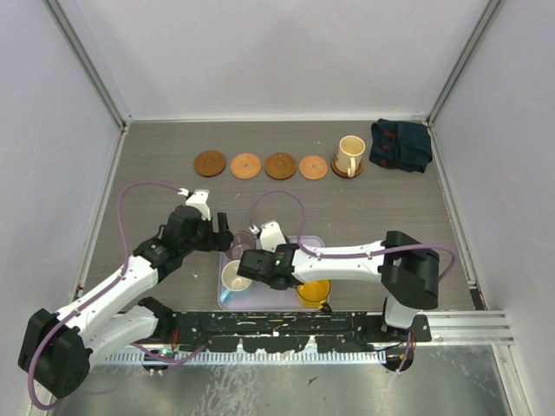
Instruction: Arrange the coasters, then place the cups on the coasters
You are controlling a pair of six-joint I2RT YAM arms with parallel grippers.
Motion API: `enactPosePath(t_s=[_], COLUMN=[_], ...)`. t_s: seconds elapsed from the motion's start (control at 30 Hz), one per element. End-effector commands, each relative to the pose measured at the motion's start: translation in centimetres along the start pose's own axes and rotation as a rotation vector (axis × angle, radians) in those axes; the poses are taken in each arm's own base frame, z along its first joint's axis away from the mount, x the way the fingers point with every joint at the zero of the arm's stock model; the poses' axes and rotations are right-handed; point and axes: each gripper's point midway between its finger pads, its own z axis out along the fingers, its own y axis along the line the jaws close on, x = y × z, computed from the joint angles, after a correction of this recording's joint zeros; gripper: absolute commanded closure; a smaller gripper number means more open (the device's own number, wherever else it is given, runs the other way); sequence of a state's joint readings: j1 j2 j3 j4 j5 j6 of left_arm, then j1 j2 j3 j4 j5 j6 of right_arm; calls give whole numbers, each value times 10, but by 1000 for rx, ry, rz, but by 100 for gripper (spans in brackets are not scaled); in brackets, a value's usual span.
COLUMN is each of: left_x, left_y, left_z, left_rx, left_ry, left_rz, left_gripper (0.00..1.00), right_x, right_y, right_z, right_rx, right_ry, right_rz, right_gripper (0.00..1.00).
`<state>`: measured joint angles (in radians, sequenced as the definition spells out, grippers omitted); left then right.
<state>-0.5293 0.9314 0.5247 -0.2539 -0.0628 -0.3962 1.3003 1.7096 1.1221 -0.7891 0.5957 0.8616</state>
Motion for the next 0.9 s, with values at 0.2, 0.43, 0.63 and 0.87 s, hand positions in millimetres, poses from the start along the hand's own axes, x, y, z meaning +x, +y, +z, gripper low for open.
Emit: enactPosePath(t_s=[0.2,0.43,0.63,0.87], left_x=[-22,-38,-58,-86], left_y=[-11,-12,-12,-11], left_z=[-1,-5,2,12], left_rx=[45,37,3,-39], left_ry=[-83,-142,-172,-237], left_rz=[5,1,17,27], left_gripper=[17,17,17,15], right_x=[-82,-125,-193,-254], right_y=[-29,-78,-134,-186], right_z=[-47,-32,-14,28], right_rx=[-38,5,35,73], right_ry=[-233,-303,-395,-445], right_rz=[125,191,211,238], right_gripper=[99,99,99,99])
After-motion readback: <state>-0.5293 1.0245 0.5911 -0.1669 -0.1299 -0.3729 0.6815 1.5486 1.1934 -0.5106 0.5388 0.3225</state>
